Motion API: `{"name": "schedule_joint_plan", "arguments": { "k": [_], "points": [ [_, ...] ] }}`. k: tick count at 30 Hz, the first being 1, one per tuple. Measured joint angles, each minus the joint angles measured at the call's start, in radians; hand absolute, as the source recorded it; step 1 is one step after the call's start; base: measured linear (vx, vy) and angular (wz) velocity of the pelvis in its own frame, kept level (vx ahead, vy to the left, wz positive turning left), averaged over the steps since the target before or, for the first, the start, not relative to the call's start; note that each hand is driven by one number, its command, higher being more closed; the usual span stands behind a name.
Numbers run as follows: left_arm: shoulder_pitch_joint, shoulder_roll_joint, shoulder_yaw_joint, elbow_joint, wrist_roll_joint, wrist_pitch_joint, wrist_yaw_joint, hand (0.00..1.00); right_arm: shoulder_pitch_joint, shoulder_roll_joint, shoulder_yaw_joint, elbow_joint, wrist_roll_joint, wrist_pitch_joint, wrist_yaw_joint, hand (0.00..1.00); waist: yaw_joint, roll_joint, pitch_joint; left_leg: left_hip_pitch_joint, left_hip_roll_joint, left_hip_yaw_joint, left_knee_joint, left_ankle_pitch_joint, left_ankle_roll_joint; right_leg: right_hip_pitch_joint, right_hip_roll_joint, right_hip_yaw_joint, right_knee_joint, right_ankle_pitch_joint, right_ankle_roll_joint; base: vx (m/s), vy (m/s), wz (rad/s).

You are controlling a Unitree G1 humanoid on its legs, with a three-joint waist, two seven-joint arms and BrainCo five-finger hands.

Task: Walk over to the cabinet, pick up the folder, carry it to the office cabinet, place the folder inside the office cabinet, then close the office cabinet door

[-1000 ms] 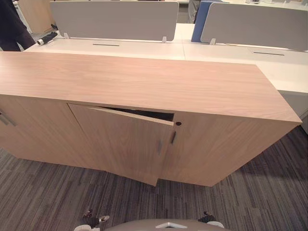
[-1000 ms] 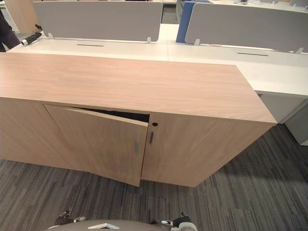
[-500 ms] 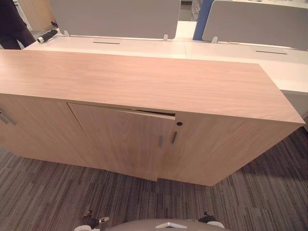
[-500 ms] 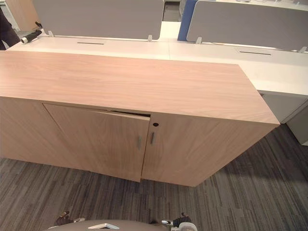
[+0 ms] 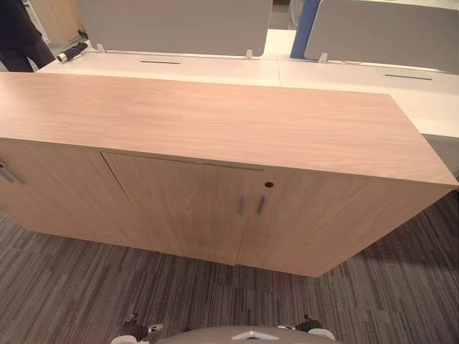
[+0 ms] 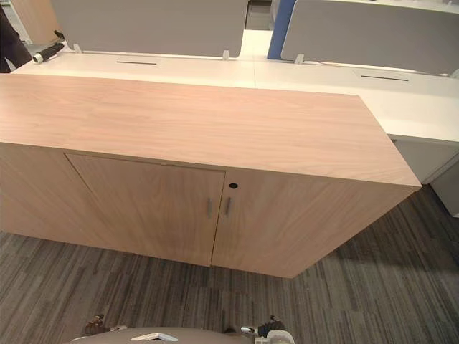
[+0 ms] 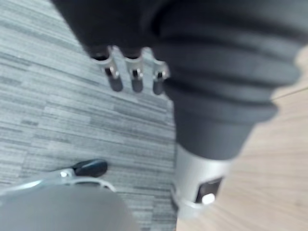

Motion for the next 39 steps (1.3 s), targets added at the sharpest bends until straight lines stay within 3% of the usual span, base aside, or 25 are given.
{"name": "schedule_joint_plan", "arguments": {
  "k": [16, 24, 39],
  "points": [
    [-0.002, 0.000, -0.021, 0.001, 0.007, 0.006, -0.002, 0.00, -0.004, 0.001, -0.025, 0.005, 0.057, 0.007, 0.000, 0.00, -0.002, 0.003, 0.019, 0.014, 0.000, 0.001, 0.000, -0.003, -0.001, 0.015, 0.000, 0.000, -0.001, -0.005, -0.002, 0.00, 0.000, 0.00],
    [-0.002, 0.000, -0.028, 0.002, 0.007, 0.008, -0.002, 0.00, -0.003, 0.009, -0.090, 0.027, 0.190, 0.006, 0.001, 0.00, -0.004, 0.004, 0.019, 0.022, 0.001, 0.024, 0.000, -0.012, 0.000, 0.013, 0.002, 0.024, -0.005, 0.000, 0.004, 0.00, -0.003, -0.07],
    [-0.009, 0.001, -0.027, 0.023, 0.007, 0.014, -0.003, 0.00, -0.003, 0.018, -0.135, 0.032, 0.229, 0.006, 0.002, 0.00, -0.010, 0.005, 0.018, 0.033, 0.000, 0.051, 0.000, -0.031, -0.002, 0.014, 0.003, 0.044, -0.014, 0.000, 0.005, 0.00, -0.017, -0.05]
  ]
}}
